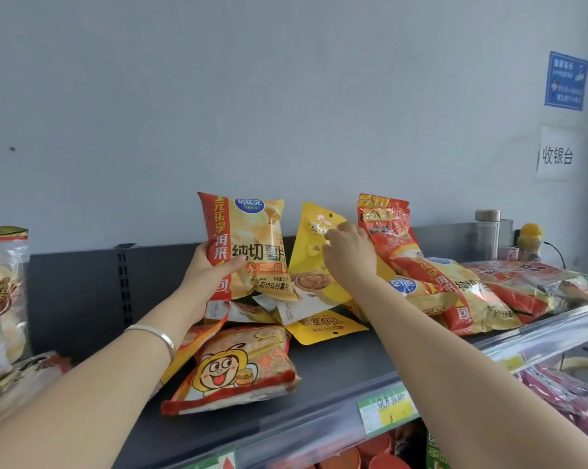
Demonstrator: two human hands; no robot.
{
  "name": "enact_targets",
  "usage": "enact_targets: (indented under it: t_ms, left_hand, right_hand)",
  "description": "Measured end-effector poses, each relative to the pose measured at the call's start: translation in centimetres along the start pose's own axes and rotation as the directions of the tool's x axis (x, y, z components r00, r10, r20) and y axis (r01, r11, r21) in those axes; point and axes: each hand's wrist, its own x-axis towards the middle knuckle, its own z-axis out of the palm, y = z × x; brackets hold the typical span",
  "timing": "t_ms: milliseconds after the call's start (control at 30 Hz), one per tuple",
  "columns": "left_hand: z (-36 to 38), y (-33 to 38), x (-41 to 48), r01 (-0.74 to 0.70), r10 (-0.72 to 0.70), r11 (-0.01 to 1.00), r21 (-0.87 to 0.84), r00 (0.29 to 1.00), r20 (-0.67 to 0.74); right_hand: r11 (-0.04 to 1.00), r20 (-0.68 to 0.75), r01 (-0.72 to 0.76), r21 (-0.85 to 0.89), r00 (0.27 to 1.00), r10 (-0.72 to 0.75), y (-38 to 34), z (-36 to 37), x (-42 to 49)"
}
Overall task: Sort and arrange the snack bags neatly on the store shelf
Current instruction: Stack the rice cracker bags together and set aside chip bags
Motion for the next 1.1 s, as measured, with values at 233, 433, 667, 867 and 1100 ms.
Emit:
enact_targets:
  t_ms: [233, 433, 667, 867, 1100]
  left_hand:
    - [-5.2, 1.3, -0.5, -0.092, 0.101, 0.992, 0.088, 0.990, -0.095]
    - [-13.3, -0.4, 0.3, -0.077, 0.109, 0.953, 0.292, 0.989, -0.096]
    - [-17.0, -5.5, 1.4, 0.242, -0.282, 0.880, 0.407, 0.958, 0.040]
    - [-16.1, -3.3, 2.2, 0.226, -0.318, 0.860, 0.458, 0.939, 0.134]
    - [-15.5, -3.7, 2.0, 0.276, -0.344, 0.822, 0.499, 0.938, 0.048]
  right_hand:
    - [0.619, 0.434, -0.301, 0.725, 0.898, -0.073, -10.6, 0.8, -0.2]
    - [0.494, 0.525, -0.332, 0.804, 0.786, -0.326, -17.6, 3.5, -0.4]
    - [0.595, 0.670, -0.413, 0.689, 0.676, -0.307, -20.6, 7.1, 0.5]
    - [0.744, 0.726, -0.366, 0.559, 0.650, -0.225, -18.6, 7.0, 2.5]
    - [0.818, 0.687, -0.311, 0.483, 0.714, -0.135, -18.4, 7.3, 1.9]
